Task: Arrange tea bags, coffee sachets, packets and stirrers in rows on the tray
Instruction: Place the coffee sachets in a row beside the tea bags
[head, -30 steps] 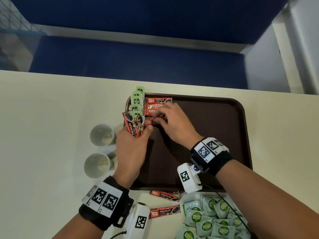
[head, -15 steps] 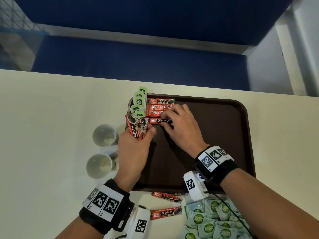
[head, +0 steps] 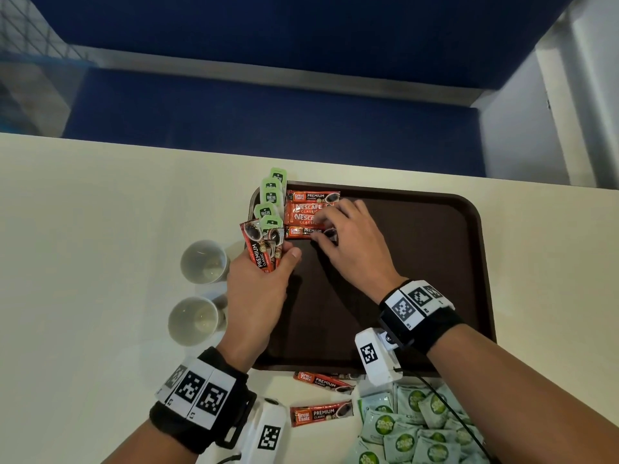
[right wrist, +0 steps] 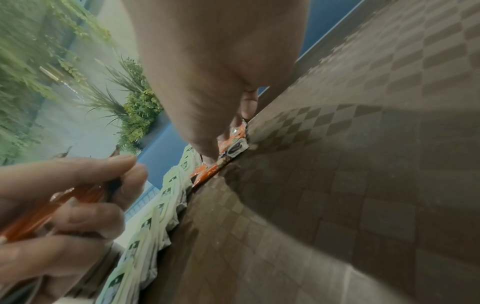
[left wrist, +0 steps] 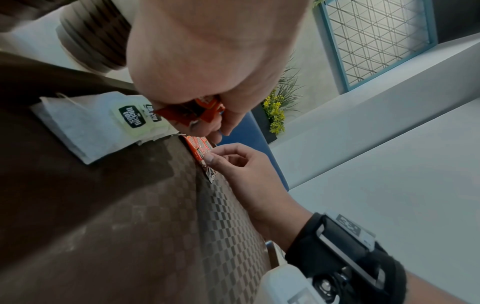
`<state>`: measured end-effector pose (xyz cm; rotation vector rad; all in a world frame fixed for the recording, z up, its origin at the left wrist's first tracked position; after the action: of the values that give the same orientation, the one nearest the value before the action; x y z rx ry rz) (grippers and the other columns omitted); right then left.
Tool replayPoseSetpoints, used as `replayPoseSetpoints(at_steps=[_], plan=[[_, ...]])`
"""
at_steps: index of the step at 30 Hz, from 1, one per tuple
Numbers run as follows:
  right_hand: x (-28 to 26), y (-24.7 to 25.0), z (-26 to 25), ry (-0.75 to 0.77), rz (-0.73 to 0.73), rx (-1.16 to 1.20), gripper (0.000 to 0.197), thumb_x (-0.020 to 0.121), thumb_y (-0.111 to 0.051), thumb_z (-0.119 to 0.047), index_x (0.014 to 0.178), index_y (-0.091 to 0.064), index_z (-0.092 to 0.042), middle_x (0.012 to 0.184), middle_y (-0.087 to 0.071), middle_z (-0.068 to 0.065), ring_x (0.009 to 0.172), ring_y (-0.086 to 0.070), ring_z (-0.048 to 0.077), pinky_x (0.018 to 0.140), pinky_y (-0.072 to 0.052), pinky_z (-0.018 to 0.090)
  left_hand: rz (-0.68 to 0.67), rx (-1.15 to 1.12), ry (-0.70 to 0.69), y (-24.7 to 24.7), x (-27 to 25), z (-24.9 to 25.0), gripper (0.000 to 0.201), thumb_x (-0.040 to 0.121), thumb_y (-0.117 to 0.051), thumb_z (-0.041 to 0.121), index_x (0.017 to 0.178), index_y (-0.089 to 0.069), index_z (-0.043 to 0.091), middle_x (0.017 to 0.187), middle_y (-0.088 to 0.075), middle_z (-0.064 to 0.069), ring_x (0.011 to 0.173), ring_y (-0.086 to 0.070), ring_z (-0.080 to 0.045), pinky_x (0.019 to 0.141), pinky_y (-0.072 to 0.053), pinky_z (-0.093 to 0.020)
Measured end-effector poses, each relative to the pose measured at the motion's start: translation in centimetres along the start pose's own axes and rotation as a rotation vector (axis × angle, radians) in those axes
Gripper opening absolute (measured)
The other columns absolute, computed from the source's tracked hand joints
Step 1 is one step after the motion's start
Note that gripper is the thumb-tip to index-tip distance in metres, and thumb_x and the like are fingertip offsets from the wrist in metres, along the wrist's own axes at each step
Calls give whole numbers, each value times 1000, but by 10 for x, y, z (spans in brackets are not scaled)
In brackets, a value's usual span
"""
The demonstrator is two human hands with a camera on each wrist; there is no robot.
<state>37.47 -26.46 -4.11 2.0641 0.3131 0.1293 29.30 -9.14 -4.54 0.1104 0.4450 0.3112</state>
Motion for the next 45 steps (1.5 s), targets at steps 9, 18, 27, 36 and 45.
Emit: replayPoseSetpoints(at_steps=[9,18,27,36,45], plan=[[-18,13,-4,-268,-217,857,18,103,-70,-36,115,-77,-24,105,-77,-6,93,-69,4,79,-50,26,-335,-78,44,-30,-2,26,19,105,-69,20,123,-65,15,89,-78,-9,64,-64,-18,62,-56,-29],[-22,24,-1,-349,-366,1010,15,98,-74,-9,111,-74,-2,101,-74,9,76,-69,9,63,-52,14,-519,-66,13,-37,-7,39,28,101,-73,17,129,-69,15,107,-83,-5,100,-81,-20,92,-62,-25],[-26,22,23,-483,-288,970,5,101,-72,-14,105,-75,-15,98,-77,2,90,-69,14,74,-49,32,-353,-67,104,-26,-5,26,20,101,-74,19,120,-76,10,95,-83,-9,71,-78,-20,56,-61,-24],[-33,52,42,-486,23,1167,17,107,-61,-8,121,-67,-1,100,-75,9,92,-73,19,89,-62,31,-242,-140,163,-12,2,15,19,105,-70,20,111,-74,3,94,-82,-15,49,-56,-9,43,-42,-19],[-49,59,-10,188,-42,541,10,93,-79,-2,100,-80,-10,113,-63,-1,107,-69,21,94,-59,40,-303,-233,207,-32,-4,31,27,102,-73,31,92,-70,6,62,-63,1,44,-46,-7,39,-34,-18]])
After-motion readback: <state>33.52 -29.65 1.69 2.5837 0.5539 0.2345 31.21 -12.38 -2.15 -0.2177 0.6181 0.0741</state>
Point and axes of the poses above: each hand's wrist, its own x-axis towards the middle knuckle, its own y-axis out of the back of the hand, z = x × y, the point moved 7 cm from there along x, towards the middle knuckle
